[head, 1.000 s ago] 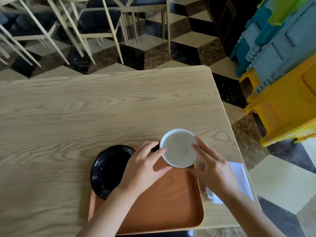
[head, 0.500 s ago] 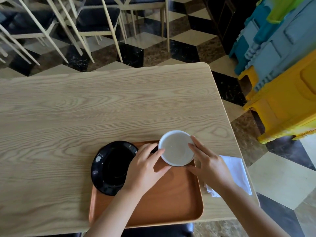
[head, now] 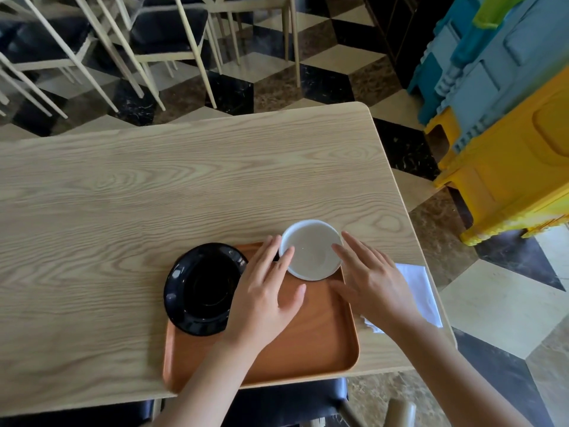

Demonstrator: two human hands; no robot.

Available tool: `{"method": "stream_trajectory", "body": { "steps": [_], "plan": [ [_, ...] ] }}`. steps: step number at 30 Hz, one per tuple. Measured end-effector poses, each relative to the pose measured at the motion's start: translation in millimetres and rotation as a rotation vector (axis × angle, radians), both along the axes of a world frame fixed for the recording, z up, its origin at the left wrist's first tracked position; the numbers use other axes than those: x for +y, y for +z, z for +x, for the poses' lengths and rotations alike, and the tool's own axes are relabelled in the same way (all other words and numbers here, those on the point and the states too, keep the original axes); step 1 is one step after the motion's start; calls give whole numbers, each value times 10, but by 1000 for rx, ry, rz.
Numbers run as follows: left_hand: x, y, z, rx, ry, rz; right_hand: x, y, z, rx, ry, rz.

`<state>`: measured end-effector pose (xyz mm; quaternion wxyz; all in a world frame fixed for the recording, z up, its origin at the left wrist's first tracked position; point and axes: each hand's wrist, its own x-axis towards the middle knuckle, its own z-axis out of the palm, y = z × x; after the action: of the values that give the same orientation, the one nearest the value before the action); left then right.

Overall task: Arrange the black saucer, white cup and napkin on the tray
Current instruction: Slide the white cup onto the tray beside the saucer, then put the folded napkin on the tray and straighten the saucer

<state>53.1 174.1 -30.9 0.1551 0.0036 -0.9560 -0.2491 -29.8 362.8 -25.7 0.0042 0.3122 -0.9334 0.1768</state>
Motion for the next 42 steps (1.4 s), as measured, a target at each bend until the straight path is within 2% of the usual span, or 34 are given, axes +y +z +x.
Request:
{"method": "stream_trajectory", "body": {
  "steps": [4, 10, 13, 18, 22, 28, 30, 35, 39, 42],
  "plan": [
    [414, 47, 100, 41, -211, -4, 360, 12, 183, -10, -148, -54],
    [1077, -253, 71, -251, -436, -263, 884, -156, 263, -279, -450, 13],
    [1206, -332, 54, -350, -422, -332, 939, -141, 256, -372, -518, -18],
    [1242, -393, 88, -345, -412, -444, 881, -164, 243, -382, -613, -118],
    [1241, -390, 108, -333, -409, -435, 858, -163, 164, -472, -797, -267],
    [1213, -389, 177, -336, -390, -369, 861, -113, 170, -529, -782, -389],
    [1189, -376, 202, -328, -382, -223, 870, -60, 214, -587, -749, -421],
    [1124, -201, 261, -347, -104, 509, 887, 189, 366, -545, -619, -601],
    [1036, -29, 323, -467, 20, 967, 831, 457, 529, -676, -540, -822],
    [928, 48, 374, -501, 78, 1115, 745, 542, 623, -804, -516, -947]
  ]
}}
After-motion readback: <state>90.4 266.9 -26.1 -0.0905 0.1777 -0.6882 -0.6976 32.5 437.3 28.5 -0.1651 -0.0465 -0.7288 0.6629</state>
